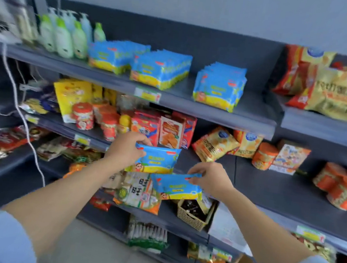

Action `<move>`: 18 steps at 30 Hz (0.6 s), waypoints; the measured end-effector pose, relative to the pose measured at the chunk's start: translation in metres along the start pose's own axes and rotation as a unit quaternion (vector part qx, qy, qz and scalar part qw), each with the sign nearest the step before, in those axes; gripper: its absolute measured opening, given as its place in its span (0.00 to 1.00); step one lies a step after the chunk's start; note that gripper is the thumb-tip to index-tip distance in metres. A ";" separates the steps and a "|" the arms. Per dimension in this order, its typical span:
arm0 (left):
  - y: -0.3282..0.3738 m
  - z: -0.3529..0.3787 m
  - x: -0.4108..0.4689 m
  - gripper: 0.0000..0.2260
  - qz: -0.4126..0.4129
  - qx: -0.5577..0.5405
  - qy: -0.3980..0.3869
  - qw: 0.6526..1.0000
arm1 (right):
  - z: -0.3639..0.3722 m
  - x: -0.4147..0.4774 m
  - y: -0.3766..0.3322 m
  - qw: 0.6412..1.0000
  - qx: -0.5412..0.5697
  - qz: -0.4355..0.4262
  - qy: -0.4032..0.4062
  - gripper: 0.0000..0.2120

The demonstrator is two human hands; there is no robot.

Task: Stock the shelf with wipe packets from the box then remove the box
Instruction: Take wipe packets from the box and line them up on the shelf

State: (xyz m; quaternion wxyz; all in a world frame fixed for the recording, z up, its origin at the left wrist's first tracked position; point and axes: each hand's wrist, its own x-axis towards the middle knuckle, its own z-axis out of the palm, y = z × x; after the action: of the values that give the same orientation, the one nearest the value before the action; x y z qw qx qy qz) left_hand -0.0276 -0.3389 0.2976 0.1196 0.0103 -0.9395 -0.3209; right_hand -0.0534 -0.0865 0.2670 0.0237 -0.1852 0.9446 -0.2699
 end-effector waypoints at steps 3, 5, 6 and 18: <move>-0.023 -0.046 0.007 0.08 -0.002 0.005 0.033 0.999 | -0.004 0.021 -0.041 0.999 -0.001 -0.034 0.002 0.09; -0.041 -0.076 0.011 0.08 -0.008 -0.001 0.054 0.998 | -0.005 0.036 -0.069 0.999 0.010 -0.047 0.005 0.08; -0.050 -0.091 0.012 0.09 -0.012 -0.007 0.065 0.998 | -0.005 0.042 -0.083 0.998 0.019 -0.051 0.007 0.08; -0.116 -0.208 0.044 0.08 -0.016 -0.017 0.174 0.984 | -0.007 0.118 -0.202 0.988 0.119 -0.068 0.063 0.07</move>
State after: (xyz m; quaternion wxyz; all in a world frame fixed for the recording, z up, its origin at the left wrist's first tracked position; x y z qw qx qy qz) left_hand -0.0293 -0.5602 0.3965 0.2767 0.0791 -0.8984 -0.3318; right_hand -0.0960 -0.2843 0.3844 -0.0324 -0.2277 0.8904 -0.3929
